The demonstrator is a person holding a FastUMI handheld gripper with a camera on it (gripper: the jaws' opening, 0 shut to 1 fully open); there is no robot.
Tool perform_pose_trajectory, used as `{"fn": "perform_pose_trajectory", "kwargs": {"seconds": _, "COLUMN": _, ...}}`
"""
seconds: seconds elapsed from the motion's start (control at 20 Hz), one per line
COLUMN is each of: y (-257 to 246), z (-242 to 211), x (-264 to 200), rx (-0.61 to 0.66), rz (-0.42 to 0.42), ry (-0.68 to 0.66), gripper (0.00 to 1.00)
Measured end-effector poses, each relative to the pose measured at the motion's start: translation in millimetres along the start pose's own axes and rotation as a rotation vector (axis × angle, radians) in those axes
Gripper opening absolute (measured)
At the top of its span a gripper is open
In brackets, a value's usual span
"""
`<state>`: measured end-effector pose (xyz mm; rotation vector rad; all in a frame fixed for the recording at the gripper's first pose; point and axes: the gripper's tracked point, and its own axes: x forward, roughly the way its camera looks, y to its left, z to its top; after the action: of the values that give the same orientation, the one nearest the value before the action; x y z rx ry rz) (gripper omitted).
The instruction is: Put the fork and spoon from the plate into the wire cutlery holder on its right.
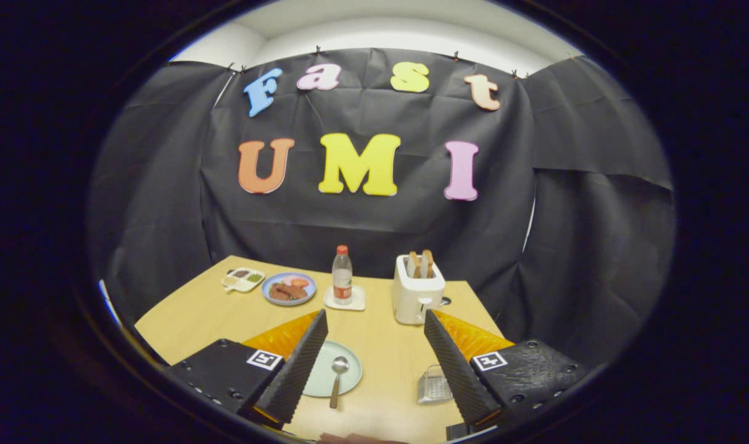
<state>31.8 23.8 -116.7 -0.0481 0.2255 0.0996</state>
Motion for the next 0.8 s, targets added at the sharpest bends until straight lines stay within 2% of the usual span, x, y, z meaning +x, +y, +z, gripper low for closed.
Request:
{"fn": "perform_pose_trajectory", "kwargs": {"seconds": 0.3, "y": 25, "z": -82, "x": 53, "rx": -0.028, "rz": 0.067, "ry": 0.176, "gripper": 0.96}}
{"fn": "perform_pose_trajectory", "kwargs": {"seconds": 0.55, "y": 56, "z": -140, "x": 85, "rx": 0.020, "rz": 0.133, "ry": 0.345, "gripper": 0.96}}
{"fn": "perform_pose_trajectory", "kwargs": {"seconds": 0.8, "y": 72, "z": -180, "x": 115, "rx": 0.031, "rz": 0.125, "ry": 0.464, "gripper": 0.92}}
